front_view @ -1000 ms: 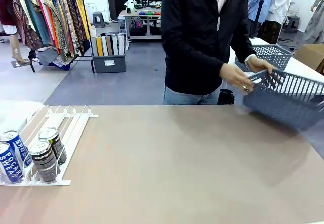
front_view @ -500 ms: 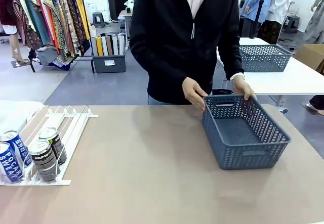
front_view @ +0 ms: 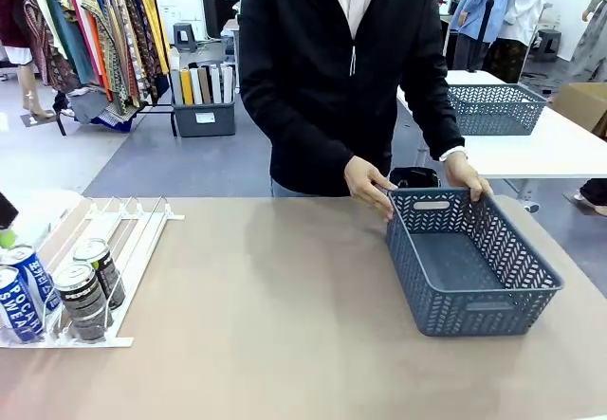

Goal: Retrieve and store the cans from the dispenser.
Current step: Pick up one can from the Automatic Can Dispenser and place it in the middle of the table.

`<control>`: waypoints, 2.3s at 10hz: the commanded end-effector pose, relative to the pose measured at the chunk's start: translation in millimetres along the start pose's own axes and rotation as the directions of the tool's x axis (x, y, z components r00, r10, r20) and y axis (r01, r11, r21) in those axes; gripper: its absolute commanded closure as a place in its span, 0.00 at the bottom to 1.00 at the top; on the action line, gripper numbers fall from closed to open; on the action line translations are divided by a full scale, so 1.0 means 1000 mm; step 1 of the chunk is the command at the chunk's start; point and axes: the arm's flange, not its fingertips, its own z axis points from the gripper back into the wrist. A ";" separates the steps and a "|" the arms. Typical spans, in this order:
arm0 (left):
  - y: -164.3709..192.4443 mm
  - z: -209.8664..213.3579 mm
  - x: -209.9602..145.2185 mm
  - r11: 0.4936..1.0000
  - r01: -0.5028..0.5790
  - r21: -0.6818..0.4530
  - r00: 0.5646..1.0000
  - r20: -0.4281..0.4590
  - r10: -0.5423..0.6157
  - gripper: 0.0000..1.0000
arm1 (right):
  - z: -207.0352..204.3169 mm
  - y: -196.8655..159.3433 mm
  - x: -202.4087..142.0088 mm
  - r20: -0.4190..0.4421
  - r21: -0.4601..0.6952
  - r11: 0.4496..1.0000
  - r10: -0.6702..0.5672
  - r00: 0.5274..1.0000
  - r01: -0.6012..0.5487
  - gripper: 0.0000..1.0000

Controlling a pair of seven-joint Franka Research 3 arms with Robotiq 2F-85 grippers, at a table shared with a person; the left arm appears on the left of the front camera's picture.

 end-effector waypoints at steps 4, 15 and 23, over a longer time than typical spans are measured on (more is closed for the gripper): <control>0.001 0.001 0.001 0.999 0.005 -0.034 1.000 0.007 -0.005 0.00 | -0.001 0.002 0.005 0.014 0.021 0.999 0.028 1.000 -0.029 0.00; 0.032 -0.130 0.030 0.947 -0.320 0.007 0.913 -0.263 0.310 0.00 | -0.001 0.002 0.005 0.014 0.021 0.999 0.028 1.000 -0.029 0.00; 0.036 -0.142 0.033 0.948 -0.319 0.013 0.904 -0.297 0.308 1.00 | -0.001 0.002 0.005 0.014 0.021 0.999 0.028 1.000 -0.029 0.00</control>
